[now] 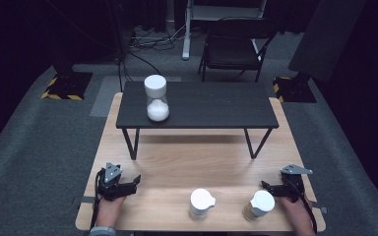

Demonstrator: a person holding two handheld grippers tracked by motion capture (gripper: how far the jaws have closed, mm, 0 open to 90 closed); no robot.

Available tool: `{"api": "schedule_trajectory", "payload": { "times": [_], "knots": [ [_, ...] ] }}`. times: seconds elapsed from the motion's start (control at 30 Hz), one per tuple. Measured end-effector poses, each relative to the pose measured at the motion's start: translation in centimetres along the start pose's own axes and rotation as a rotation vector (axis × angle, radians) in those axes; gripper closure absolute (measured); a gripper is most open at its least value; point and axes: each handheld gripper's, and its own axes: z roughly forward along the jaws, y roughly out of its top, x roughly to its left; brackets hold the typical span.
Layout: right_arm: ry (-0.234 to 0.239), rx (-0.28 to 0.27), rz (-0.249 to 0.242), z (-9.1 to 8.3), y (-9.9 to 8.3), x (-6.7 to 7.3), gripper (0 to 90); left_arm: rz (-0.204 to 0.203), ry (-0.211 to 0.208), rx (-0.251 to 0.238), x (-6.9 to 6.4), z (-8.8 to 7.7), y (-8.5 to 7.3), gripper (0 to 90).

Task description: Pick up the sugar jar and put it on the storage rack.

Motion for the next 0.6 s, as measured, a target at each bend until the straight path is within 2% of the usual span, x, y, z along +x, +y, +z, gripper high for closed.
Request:
{"api": "schedule_trajectory", "payload": {
  "times": [0.37,0.53,0.6],
  "knots": [
    [0.000,0.000,0.000,0.0,0.0,0.0,0.5,0.003,0.013,0.064,-0.5,0.8,0.6,9.1],
    [0.000,-0.001,-0.001,0.0,0.0,0.0,0.6,0.026,0.027,0.119,-1.0,1.4,1.5,9.2],
    [-0.001,0.000,0.000,0.0,0.0,0.0,0.6,0.024,0.029,0.141,-1.1,1.6,1.9,9.2]
  ]
}}
